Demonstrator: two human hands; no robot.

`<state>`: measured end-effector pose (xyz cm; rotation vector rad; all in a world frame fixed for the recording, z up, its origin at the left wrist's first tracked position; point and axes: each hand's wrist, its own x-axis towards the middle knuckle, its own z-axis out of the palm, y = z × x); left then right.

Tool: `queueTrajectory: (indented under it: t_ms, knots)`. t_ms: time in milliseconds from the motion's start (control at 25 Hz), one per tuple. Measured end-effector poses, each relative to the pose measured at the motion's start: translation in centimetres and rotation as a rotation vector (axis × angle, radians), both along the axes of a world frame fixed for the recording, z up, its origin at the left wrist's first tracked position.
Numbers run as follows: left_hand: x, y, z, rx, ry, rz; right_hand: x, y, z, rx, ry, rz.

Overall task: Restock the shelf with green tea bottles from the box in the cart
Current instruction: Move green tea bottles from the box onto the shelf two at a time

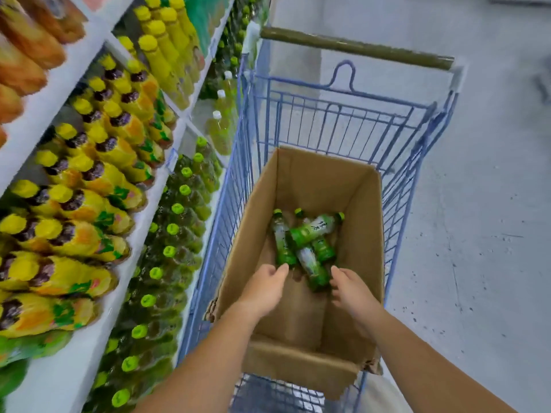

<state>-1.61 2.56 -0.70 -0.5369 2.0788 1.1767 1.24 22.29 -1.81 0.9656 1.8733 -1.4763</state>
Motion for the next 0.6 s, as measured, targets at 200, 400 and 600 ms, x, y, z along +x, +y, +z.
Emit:
queueTrajectory:
  t_ms: [200, 400, 600]
  knots:
    - [-4.7, 2.0, -7.1, 0.000, -0.099, 0.006, -4.3, -0.7, -5.8, -0.037, -0.059, -0.109]
    - [-8.2, 4.0, -14.8, -0.104, -0.112, -0.008, -9.4, -0.1, -13.0, 0.008, -0.126, -0.238]
    - [-10.8, 4.5, -21.3, -0.225, -0.100, -0.006, -13.7, -0.2, -18.6, -0.053, -0.194, -0.440]
